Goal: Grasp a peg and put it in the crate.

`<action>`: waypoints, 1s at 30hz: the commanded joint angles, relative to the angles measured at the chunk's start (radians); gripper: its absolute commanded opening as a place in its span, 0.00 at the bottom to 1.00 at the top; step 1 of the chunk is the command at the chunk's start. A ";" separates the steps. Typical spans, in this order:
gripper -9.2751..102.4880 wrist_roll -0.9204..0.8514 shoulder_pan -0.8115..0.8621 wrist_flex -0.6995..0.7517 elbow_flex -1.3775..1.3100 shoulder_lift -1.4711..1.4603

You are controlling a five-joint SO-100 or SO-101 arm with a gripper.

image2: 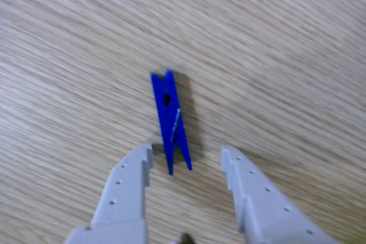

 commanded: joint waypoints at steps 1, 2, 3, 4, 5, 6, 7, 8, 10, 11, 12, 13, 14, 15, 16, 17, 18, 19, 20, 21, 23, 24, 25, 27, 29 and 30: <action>0.26 0.015 -0.025 -0.012 -0.029 0.037; 0.26 0.014 -0.025 -0.012 -0.029 0.037; 0.26 0.008 -0.026 -0.012 -0.029 0.038; 0.26 0.005 -0.031 -0.012 -0.029 0.038; 0.26 0.006 -0.035 -0.012 -0.029 0.038; 0.26 0.006 -0.038 -0.012 -0.029 0.038; 0.26 0.005 -0.041 -0.012 -0.029 0.038; 0.26 0.003 -0.043 -0.012 -0.029 0.038; 0.22 0.002 -0.044 -0.012 -0.029 0.038; 0.18 0.000 -0.044 -0.012 -0.029 0.038; 0.13 0.000 -0.044 -0.012 -0.029 0.038; 0.07 0.003 -0.044 -0.012 -0.029 0.040; 0.04 0.003 -0.044 -0.012 -0.029 0.040; 0.06 0.003 -0.043 -0.012 -0.029 0.046; 0.08 0.008 -0.041 -0.014 -0.029 0.058; 0.09 0.009 -0.038 -0.017 -0.026 0.072; 0.09 0.008 -0.032 -0.032 -0.017 0.087; 0.08 0.011 -0.031 -0.057 -0.014 0.104; 0.08 0.012 -0.026 -0.095 -0.008 0.121; 0.07 0.012 -0.023 -0.146 0.006 0.141; 0.07 0.009 0.006 -0.295 0.061 0.196; 0.07 -0.002 0.028 -0.383 0.100 0.225; 0.07 -0.002 0.051 -0.488 0.146 0.258; 0.07 0.008 0.100 -0.710 0.245 0.324; 0.07 0.018 0.158 -0.928 0.345 0.390; 0.08 0.020 0.190 -1.012 0.393 0.420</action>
